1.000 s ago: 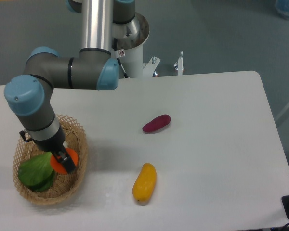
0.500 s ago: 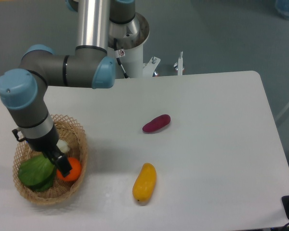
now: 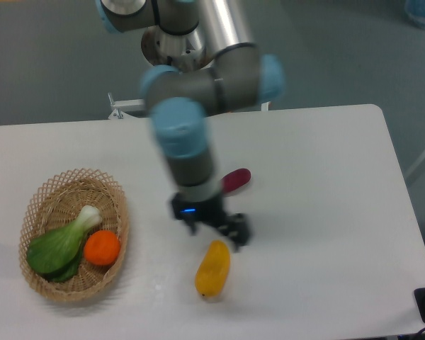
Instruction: Place the orange in the basket
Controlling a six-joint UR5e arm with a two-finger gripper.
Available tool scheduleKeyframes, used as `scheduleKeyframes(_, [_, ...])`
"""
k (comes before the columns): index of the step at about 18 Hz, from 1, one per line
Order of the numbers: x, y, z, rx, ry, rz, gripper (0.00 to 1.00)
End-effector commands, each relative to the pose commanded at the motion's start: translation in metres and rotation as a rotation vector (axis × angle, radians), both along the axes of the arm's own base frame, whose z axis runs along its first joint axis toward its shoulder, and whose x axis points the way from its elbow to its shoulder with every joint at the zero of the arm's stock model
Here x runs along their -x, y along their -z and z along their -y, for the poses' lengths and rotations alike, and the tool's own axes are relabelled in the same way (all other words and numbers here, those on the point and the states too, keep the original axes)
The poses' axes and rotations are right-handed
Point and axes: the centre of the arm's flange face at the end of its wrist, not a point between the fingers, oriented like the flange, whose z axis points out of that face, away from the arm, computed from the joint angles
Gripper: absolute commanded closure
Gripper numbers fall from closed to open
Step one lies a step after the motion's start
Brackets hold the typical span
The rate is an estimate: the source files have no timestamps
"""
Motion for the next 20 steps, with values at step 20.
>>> scheduleKeyframes(20, [0.120,0.060,0.131,0.165,0.193,0.024,0.00])
